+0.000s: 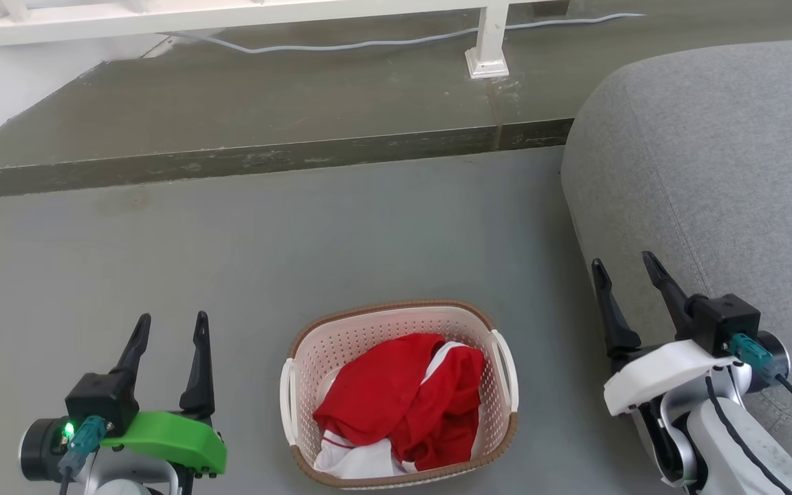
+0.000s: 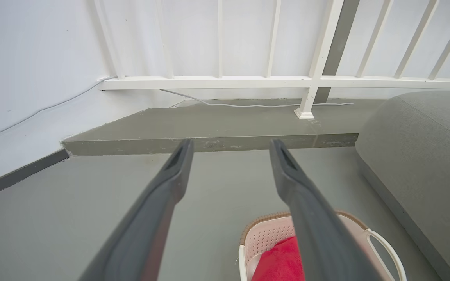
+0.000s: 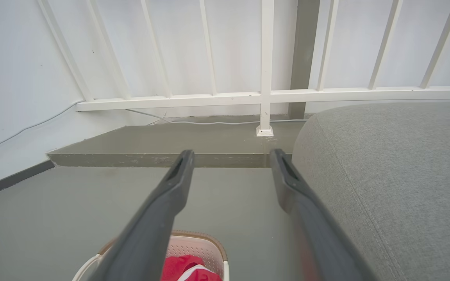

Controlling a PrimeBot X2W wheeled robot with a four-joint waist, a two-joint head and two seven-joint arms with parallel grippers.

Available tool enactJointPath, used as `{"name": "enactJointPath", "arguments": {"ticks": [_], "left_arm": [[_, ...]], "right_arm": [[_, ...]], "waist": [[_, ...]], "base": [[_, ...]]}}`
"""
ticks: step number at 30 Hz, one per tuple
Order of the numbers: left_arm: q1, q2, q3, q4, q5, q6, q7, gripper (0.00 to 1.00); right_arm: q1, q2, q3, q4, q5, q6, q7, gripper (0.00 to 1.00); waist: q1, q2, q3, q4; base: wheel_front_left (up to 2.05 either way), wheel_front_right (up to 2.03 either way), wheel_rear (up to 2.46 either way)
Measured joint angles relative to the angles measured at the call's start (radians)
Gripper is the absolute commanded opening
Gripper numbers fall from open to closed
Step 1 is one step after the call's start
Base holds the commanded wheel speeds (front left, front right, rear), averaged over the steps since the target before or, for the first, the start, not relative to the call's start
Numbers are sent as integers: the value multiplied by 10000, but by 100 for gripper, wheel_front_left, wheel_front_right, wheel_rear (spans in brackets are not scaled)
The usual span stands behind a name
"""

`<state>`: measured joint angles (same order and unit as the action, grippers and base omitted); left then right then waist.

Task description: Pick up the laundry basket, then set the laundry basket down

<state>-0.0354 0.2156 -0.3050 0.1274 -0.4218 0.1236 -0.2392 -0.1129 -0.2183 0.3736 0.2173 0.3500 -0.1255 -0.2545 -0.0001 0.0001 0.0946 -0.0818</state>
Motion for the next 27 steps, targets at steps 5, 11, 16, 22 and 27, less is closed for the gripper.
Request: {"name": "enactJointPath", "arguments": {"ticks": [5,11,16,22,27], "left_arm": [[79,-105,115,-155,138,0,115,100],[285,-228,144,-424,307,0,345,100],[373,-362,138,-548,389,0,466,0],[415,-531,56,-194,222,-17,462,0],[485,-621,61,-207,-153,-125,462,0]], "right_arm": [[184,15,-113,-169,-84,0,0,100],[295,136,-167,-460,-347,0,21,100],[427,178,-226,-589,-435,2,102,0],[750,353,-151,-293,-334,36,102,0],[837,382,-192,-353,163,140,102,0]], "waist": [[0,0,13,-23],[0,0,62,-9],[0,0,95,17],[0,0,94,21],[0,0,56,55]], "base": [[0,0,0],[0,0,0],[0,0,0],[0,0,0],[0,0,0]]}}
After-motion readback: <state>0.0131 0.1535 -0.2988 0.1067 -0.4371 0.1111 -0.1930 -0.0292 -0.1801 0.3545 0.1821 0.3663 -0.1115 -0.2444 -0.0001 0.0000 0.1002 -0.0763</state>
